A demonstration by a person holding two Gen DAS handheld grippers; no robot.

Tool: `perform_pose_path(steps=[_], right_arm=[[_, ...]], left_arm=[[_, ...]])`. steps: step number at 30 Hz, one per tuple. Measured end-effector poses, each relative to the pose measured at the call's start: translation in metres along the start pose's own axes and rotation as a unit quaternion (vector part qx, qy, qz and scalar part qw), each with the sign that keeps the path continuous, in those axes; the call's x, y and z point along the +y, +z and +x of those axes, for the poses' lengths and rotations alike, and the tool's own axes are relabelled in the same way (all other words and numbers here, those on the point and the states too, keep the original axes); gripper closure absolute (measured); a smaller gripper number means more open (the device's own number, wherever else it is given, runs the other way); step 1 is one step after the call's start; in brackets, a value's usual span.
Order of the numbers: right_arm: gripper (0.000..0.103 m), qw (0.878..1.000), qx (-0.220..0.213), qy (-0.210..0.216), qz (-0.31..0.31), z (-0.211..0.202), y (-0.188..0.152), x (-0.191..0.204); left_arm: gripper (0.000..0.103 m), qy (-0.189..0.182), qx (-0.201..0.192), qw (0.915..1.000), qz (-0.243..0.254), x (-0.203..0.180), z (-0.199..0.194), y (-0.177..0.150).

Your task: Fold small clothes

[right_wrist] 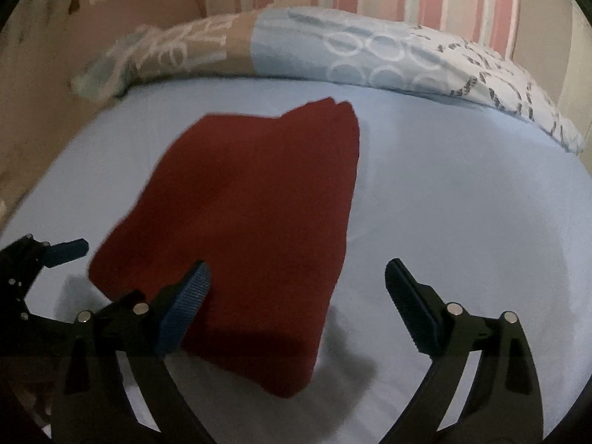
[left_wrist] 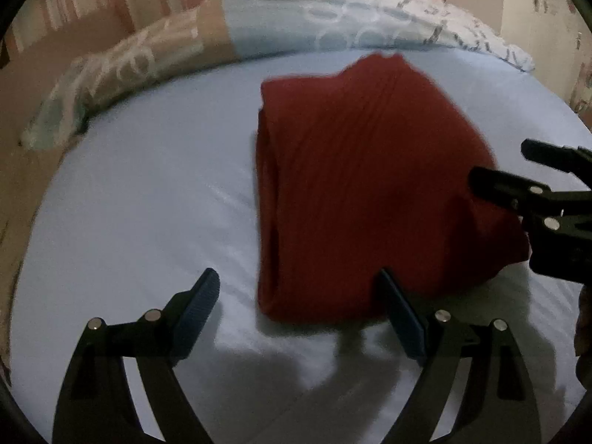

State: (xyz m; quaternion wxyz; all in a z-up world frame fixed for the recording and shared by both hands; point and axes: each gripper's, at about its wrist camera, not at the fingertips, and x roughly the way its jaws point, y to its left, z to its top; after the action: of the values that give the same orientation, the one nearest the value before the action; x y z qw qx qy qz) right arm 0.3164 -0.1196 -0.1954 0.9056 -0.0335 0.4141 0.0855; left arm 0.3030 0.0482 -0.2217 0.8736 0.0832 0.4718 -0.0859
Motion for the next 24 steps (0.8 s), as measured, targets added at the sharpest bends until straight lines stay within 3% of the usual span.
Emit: perform_pose_path(steps=[10,15,18,22,24], right_arm=[[0.011,0.999,0.045,-0.018,0.006,0.032,-0.012,-0.009],[0.007,1.000,0.026,0.000,0.015,0.010,-0.008,-0.009],[0.003,0.999,0.013,0.017,0.038,-0.009,-0.005,-0.011],[0.003,0.997,0.015,0.039,0.072,-0.026,-0.005,-0.016],[0.003,0.995,0.025,0.044,0.088,-0.027,-0.008,-0.020]], left_arm=[[0.013,-0.016,0.024,0.9994,-0.018,0.005,0.018,-0.002],[0.013,-0.010,0.017,0.9998,0.005,0.004,0.000,-0.002],[0.010,-0.008,0.035,0.9993,0.010,0.005,-0.005,-0.002],[0.005,0.009,0.056,0.9984,-0.002,0.017,-0.015,-0.008],[0.004,-0.006,0.061,0.9978,-0.026,0.030,-0.020,-0.009]])
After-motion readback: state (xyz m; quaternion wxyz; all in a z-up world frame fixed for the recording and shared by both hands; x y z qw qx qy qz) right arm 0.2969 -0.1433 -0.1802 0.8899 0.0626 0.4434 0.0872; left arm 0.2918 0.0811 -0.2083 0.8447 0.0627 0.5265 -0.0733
